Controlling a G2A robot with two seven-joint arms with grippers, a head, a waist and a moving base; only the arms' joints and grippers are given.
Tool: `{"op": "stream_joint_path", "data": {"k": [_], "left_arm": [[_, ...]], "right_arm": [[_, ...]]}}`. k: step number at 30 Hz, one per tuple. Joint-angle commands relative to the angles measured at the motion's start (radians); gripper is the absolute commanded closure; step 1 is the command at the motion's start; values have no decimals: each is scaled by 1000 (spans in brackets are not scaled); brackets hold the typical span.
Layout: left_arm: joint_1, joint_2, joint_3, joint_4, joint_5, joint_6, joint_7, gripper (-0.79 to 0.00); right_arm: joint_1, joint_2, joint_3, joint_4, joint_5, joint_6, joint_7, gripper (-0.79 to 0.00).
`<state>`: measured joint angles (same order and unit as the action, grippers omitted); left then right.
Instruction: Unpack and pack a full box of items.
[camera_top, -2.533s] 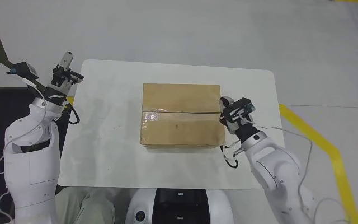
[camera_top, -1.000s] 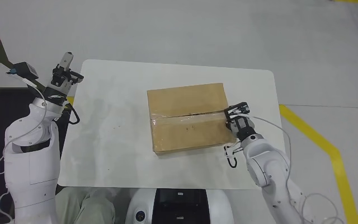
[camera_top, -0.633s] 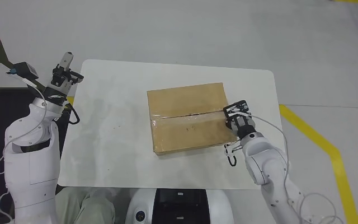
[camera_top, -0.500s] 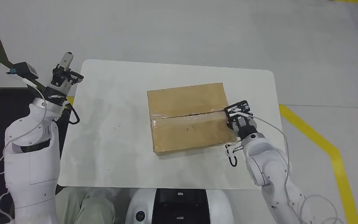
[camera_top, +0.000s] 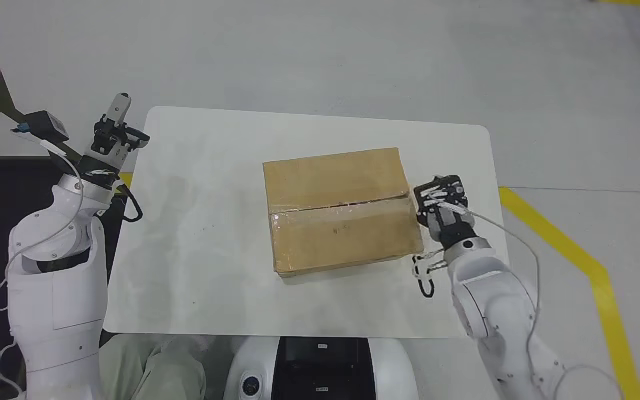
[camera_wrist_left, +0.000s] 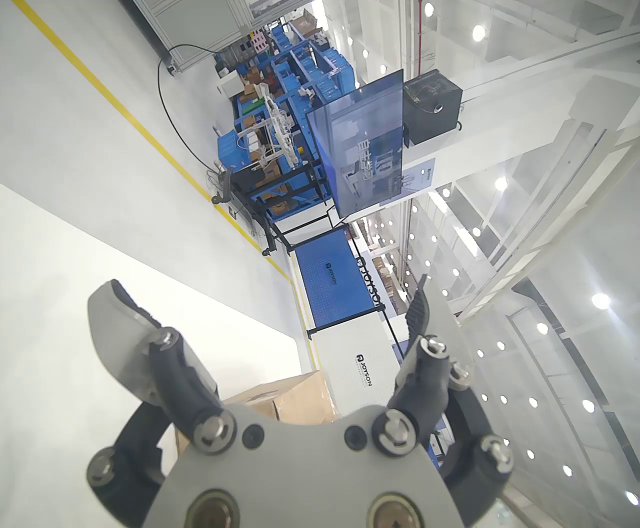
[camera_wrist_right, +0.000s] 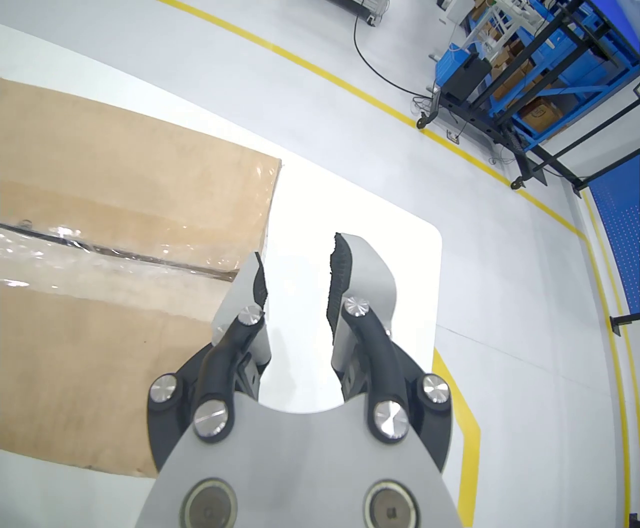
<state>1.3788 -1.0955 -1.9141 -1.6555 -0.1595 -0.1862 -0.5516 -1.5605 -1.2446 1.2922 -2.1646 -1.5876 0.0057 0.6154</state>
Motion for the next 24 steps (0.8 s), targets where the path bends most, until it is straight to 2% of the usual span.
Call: {"op": "stream_joint_path", "data": {"k": [1, 2, 13, 24], "left_arm": [[0, 0, 0, 0, 0, 0, 0, -785], [0, 0, 0, 0, 0, 0, 0, -785], [0, 0, 0, 0, 0, 0, 0, -785], [0, 0, 0, 0, 0, 0, 0, -785]], "right_arm": [[3, -1, -7, -17, 17, -17, -2, -40], [6, -2, -12, -24, 26, -25, -3, 0], [83, -15, -116, -39, 108, -100, 22, 0], [216, -49, -283, 117, 263, -108, -33, 0]]}}
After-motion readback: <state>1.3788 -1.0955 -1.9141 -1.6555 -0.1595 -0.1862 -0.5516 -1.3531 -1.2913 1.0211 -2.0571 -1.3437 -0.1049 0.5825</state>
